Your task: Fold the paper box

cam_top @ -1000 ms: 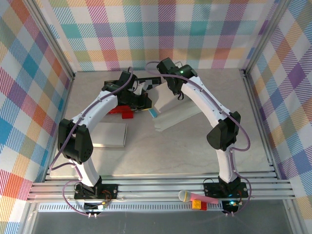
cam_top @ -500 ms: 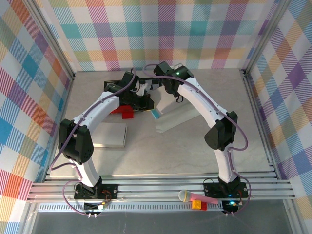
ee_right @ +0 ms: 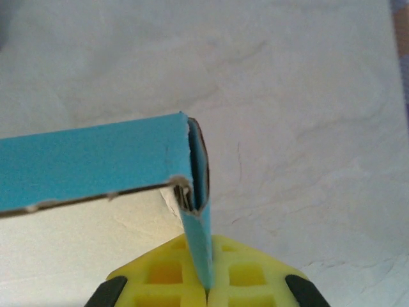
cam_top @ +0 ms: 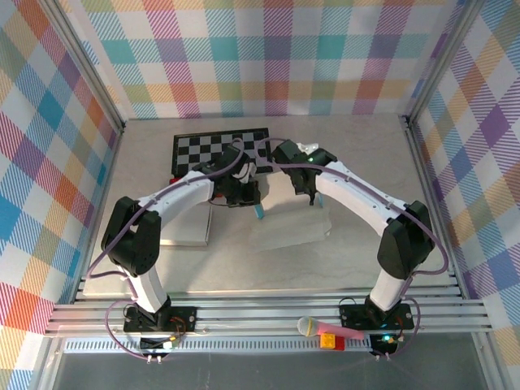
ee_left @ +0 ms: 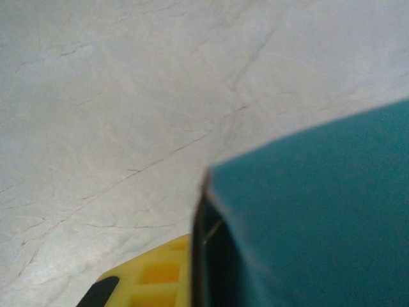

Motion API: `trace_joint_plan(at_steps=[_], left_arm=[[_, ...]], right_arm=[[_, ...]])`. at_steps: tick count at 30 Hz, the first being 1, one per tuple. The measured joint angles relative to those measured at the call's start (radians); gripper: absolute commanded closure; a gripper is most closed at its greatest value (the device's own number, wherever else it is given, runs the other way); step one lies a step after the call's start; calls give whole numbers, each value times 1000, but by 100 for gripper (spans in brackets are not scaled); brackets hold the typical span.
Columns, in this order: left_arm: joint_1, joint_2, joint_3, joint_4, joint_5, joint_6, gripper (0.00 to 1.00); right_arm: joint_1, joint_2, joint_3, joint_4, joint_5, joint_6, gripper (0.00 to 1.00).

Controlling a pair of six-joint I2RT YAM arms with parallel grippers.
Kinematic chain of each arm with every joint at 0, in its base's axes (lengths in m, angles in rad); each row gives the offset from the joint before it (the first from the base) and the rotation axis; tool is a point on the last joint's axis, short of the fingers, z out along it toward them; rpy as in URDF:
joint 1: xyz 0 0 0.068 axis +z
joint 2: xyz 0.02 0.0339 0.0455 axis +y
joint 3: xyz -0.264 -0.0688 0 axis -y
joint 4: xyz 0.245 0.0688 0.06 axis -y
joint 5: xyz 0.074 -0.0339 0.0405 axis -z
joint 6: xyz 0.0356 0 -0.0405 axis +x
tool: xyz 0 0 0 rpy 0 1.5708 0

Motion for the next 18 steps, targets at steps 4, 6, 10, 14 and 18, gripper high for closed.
trace_joint_plan(at_steps=[4,6,10,14,18], left_arm=[[-37,3,-67,69,-85,-38,77],[-49,9,-79,105,-113,-51,73],[-65,18,-114,181,-164,-64,76],[-66,20,-129,237,-190,-66,77],[-66,50,-129,273,-193,-66,77]], right_arm=[[8,-3,-113,22,-30,81,100],[8,-3,-145,29,-34,106,100],[8,-3,-169,41,-40,129,100],[8,-4,-179,59,-41,129,100],[8,-5,-183,69,-42,126,100]])
